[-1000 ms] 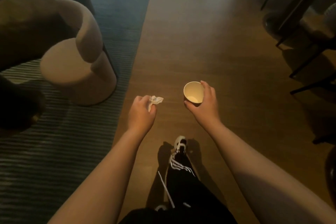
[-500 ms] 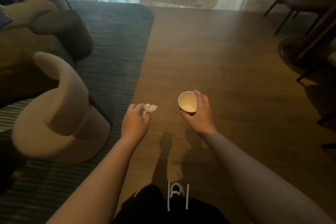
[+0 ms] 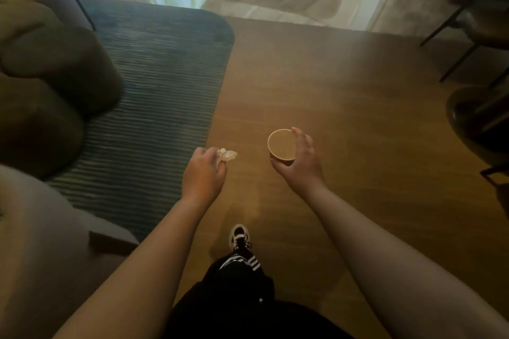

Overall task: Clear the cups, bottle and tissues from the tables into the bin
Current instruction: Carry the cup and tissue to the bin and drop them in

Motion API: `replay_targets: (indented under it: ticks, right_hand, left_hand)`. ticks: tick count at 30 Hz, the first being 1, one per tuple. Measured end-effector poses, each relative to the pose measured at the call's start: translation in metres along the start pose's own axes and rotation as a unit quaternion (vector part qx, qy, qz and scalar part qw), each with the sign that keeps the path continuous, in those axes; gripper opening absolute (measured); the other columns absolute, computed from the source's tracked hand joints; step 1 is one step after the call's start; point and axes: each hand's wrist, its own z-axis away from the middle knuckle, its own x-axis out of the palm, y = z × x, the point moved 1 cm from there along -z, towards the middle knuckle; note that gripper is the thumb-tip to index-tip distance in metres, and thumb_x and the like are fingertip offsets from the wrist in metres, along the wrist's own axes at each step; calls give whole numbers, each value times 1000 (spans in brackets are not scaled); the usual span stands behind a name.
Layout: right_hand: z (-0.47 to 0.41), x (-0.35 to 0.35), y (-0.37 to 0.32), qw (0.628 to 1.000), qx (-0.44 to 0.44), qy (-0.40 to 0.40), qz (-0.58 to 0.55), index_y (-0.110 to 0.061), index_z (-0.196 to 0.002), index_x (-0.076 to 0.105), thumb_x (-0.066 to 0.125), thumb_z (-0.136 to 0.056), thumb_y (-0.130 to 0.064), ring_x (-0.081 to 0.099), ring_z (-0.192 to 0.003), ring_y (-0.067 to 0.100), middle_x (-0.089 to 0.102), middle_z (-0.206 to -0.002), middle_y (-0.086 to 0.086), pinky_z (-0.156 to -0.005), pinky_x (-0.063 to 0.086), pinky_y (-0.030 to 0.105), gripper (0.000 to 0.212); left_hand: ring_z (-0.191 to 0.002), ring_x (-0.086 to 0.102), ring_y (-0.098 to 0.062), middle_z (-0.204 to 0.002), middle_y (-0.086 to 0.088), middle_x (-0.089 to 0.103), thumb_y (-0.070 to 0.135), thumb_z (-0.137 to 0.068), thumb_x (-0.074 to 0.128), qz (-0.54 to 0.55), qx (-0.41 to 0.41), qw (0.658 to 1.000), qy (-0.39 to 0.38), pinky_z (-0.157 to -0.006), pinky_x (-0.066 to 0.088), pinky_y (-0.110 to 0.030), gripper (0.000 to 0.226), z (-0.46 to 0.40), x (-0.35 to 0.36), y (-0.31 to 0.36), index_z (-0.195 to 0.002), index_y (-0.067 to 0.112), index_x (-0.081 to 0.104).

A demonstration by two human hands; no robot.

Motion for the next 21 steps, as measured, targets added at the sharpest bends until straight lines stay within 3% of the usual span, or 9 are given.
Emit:
replay_targets:
  ticks: [11, 16, 21]
  right_hand:
    - [-308, 38, -18, 1000, 23, 4, -13, -21, -142, 35, 77, -74, -33, 49, -115, 19, 42, -137, 2, -86, 37, 25, 81]
    - [-462, 60, -2, 1000, -8, -3, -10, -23, -141, 34, 76, -75, -33, 46, -110, 12, 42, -135, 0, -82, 37, 25, 79]
    - [-648, 69, 11, 999, -35, -29, -6, -19, -141, 35, 76, -74, -29, 47, -114, 19, 43, -133, 3, -90, 38, 26, 80]
  left_hand:
    - [-78, 53, -20, -98, -5, 53, 20, -88, 55, 4, -12, 1000, -18, -69, 48, -36, 16, -310, 24, 21, -101, 12, 61]
    - [-76, 51, -17, -97, -4, 52, 19, -88, 55, 1, -27, 1000, -11, -66, 44, -32, 16, -445, 68, 20, -101, 12, 61]
    - [-77, 50, -16, -97, -2, 51, 18, -88, 55, -9, -45, 999, 15, -67, 42, -30, 19, -608, 103, 36, -105, 12, 61]
